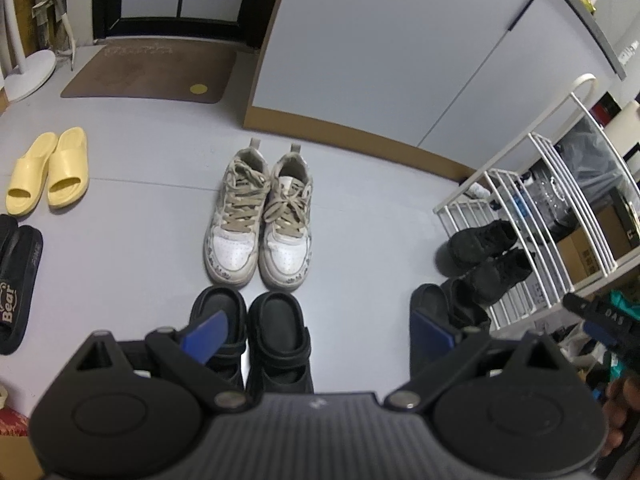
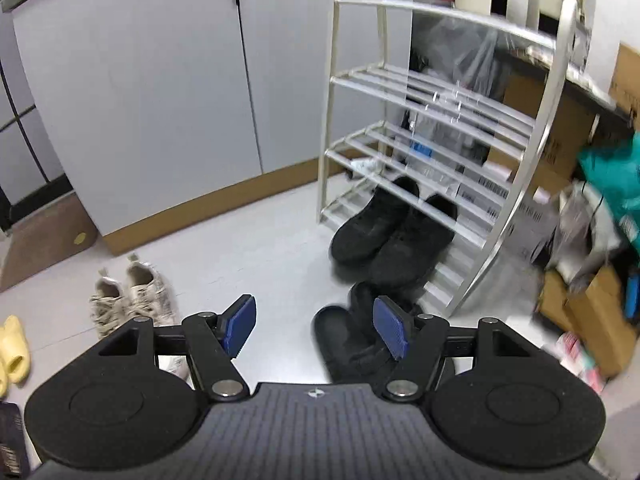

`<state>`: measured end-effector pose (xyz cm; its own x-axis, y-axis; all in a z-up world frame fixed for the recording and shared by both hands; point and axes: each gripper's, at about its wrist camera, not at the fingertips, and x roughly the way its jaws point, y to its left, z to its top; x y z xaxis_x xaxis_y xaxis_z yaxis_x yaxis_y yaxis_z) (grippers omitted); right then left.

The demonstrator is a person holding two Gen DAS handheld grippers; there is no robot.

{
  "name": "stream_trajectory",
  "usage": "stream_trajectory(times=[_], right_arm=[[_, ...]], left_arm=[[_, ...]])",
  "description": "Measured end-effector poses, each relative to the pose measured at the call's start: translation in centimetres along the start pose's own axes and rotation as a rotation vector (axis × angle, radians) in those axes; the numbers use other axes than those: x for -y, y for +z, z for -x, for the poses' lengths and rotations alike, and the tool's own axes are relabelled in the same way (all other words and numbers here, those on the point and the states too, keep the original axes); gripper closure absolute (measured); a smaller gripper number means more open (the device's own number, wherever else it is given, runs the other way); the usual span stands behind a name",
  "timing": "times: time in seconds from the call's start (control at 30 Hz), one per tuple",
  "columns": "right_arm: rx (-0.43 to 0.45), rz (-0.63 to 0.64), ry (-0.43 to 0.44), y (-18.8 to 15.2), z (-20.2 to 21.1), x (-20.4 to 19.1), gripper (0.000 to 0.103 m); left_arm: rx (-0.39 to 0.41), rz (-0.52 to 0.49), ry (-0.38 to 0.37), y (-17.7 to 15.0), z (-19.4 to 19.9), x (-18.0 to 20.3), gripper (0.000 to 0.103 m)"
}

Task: Organize scattered shoes
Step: 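Withdraw the right gripper from the wire rack, then move the right gripper over the pair of black clogs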

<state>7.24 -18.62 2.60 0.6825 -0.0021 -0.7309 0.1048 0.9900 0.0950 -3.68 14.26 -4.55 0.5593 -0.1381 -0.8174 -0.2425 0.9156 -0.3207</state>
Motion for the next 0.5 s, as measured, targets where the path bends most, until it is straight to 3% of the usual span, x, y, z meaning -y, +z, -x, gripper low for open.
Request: stream_trajectory(times=[0.5], right_arm=[[-0.045, 0.079, 0.06, -5.5, -0.9, -3.1, 0.033]], left_arm=[[0.012, -0.017, 0.02, 0.3, 0.6, -0.2, 0.004]])
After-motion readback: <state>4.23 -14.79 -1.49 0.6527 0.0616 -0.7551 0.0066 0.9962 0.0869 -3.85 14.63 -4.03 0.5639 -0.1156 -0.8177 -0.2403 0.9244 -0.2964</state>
